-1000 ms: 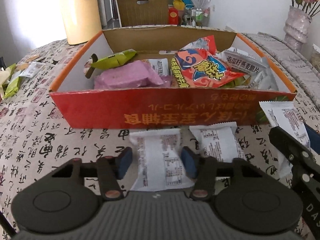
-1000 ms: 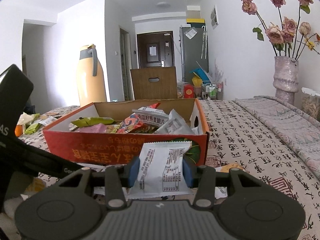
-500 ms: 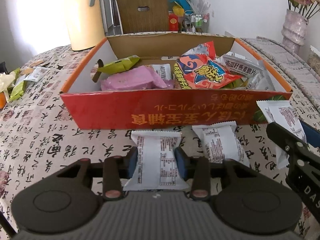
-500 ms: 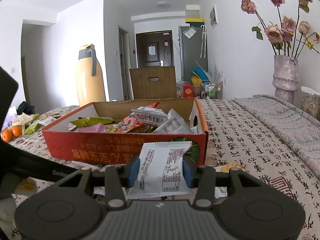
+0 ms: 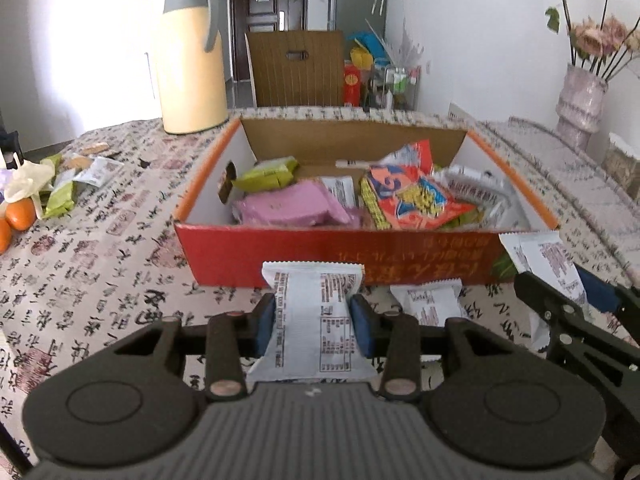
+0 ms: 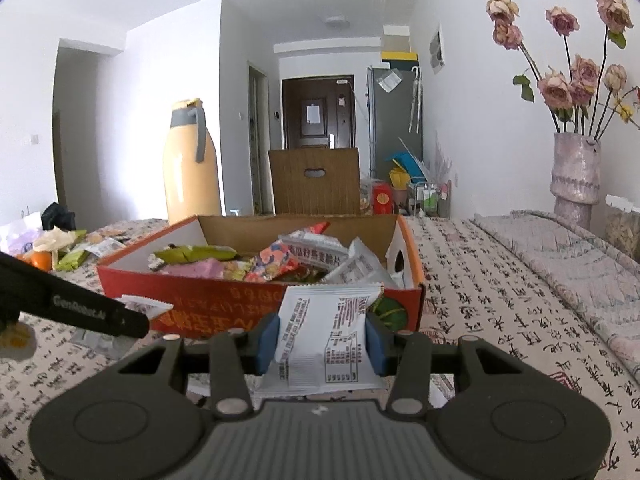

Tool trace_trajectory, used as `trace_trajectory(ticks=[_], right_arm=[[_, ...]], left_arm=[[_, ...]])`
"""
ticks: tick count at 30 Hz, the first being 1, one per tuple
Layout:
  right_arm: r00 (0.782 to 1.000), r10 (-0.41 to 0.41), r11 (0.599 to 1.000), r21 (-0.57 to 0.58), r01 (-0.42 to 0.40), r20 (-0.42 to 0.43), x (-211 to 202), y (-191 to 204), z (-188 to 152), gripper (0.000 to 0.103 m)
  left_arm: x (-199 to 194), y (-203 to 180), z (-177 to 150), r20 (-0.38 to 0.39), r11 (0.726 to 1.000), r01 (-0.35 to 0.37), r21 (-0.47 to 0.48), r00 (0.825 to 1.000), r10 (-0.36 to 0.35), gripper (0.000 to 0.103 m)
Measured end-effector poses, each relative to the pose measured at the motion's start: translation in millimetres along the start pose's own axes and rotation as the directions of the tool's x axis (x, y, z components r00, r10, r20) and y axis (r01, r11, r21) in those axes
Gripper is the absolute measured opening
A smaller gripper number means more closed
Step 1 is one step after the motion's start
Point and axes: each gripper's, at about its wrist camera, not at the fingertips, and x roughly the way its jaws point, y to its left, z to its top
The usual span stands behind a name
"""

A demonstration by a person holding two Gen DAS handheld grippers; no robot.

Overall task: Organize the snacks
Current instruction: 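Carry both white packets up over the cardboard box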

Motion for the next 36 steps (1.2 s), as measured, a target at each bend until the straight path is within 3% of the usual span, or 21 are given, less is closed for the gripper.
trace_trajectory(ticks=[14,22,36], right_arm=[[0.997,0.023,1.000,0.003,-0.023,0.077,-8,20,41,0.045],[0.995,0.018,1.000,-0.005,-0.017,0.095,11,27,69,0.045],[0.996,0.005,1.000,-0.006,-0.005,0.084,69,36,101,0.045]], left_arm=[[-21,12,38,0.116,1.000,0.006,-0.023,0.993,-0.003,0.041],[-22,17,65,0.171,1.000,0.006,-0.029,0.985,-0.001,0.041],[18,36,102,0.180,0.997,-0.011,-0.070,0.983,0.024,0.041]])
